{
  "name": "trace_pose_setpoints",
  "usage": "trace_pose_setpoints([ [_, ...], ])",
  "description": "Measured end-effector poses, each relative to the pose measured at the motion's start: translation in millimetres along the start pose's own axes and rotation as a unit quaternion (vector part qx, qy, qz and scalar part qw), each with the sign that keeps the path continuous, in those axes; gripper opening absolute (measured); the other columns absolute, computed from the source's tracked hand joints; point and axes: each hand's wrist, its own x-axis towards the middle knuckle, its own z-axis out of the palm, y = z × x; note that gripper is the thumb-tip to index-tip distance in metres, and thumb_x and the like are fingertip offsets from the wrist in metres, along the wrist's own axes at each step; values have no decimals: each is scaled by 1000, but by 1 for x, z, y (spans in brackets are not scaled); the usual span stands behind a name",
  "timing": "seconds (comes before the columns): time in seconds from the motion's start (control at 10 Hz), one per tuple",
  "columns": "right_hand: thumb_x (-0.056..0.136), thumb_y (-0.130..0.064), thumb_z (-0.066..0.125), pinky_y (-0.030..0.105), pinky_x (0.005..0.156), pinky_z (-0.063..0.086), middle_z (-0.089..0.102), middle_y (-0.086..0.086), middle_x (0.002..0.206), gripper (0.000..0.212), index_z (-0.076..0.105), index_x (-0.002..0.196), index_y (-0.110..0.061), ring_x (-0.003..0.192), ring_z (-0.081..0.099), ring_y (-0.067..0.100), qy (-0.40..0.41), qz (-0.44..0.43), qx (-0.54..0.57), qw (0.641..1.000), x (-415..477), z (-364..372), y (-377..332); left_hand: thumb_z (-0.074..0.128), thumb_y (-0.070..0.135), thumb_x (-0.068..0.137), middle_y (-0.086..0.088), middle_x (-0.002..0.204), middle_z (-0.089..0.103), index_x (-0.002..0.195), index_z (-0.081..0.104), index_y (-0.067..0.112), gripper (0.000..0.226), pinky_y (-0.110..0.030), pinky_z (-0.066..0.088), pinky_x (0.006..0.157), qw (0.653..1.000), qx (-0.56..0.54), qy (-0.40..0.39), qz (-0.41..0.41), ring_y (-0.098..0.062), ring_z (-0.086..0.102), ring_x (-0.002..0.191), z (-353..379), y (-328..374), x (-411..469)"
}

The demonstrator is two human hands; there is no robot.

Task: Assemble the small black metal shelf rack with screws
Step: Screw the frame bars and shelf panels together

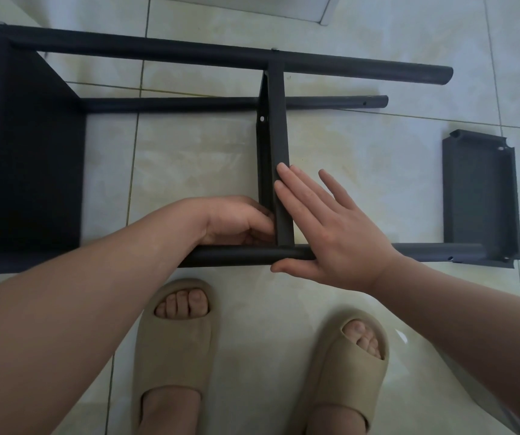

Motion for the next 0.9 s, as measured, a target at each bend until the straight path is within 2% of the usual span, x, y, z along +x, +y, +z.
trace_pose_setpoints([
  [0.1, 92, -72, 46, 55, 122, 23, 23, 20, 164, 99, 34, 153, 5, 153, 22, 32, 2, 2, 5, 1000, 0, 0, 0, 53, -3, 93, -9, 73, 70, 88, 67, -1, 15, -23, 54, 61, 1000, 24, 6, -4, -17, 68, 67, 1, -1, 0],
  [0.2, 92, -72, 46, 54, 122, 24, 23, 20, 164, 99, 34, 153, 5, 153, 23, 33, 4, 2, 8, 1000, 0, 1, -1, 54, -5, 92, -19, 81, 64, 100, 64, -9, 14, -27, 53, 65, 999, 44, 32, 1, -22, 64, 69, 0, -2, 2],
  [0.4, 92, -72, 46, 53, 122, 24, 22, 20, 164, 99, 34, 153, 4, 153, 23, 33, 4, 2, 6, 1000, 0, 1, -1, 50, -12, 91, -13, 71, 58, 102, 56, 0, 17, -24, 52, 57, 1000, 9, 10, 11, -17, 63, 58, -1, -3, 2],
  [0.5, 92, -72, 46, 53, 122, 25, 23, 20, 164, 99, 34, 153, 4, 153, 24, 33, 7, 3, 6, 1000, 0, 1, 0, 48, -13, 91, -9, 71, 64, 104, 56, 0, 20, -24, 54, 58, 1000, -12, -12, 12, -16, 66, 61, -3, -3, 2],
  [0.6, 92, -72, 47, 54, 121, 26, 23, 20, 164, 98, 34, 153, 4, 153, 24, 33, 7, 3, 6, 1000, 0, 1, -1, 47, -8, 93, -7, 72, 70, 93, 62, -3, 17, -23, 54, 60, 999, -8, -33, 15, -15, 69, 65, -3, -2, 1],
  [0.7, 92, -71, 47, 54, 121, 26, 23, 20, 164, 98, 34, 153, 4, 153, 24, 33, 5, 3, 7, 1000, 0, 1, -1, 52, -6, 93, -7, 72, 71, 84, 68, 3, 21, -22, 54, 60, 1000, 17, -7, 19, -15, 70, 65, -2, -4, 3],
  [0.9, 92, -71, 47, 53, 121, 27, 23, 20, 164, 98, 35, 153, 4, 153, 24, 33, 4, 6, 1, 1000, 0, 0, -2, 61, -6, 84, -9, 67, 62, 89, 62, -1, 8, -27, 49, 61, 999, 31, 9, 26, -17, 61, 59, -4, -5, 5],
])
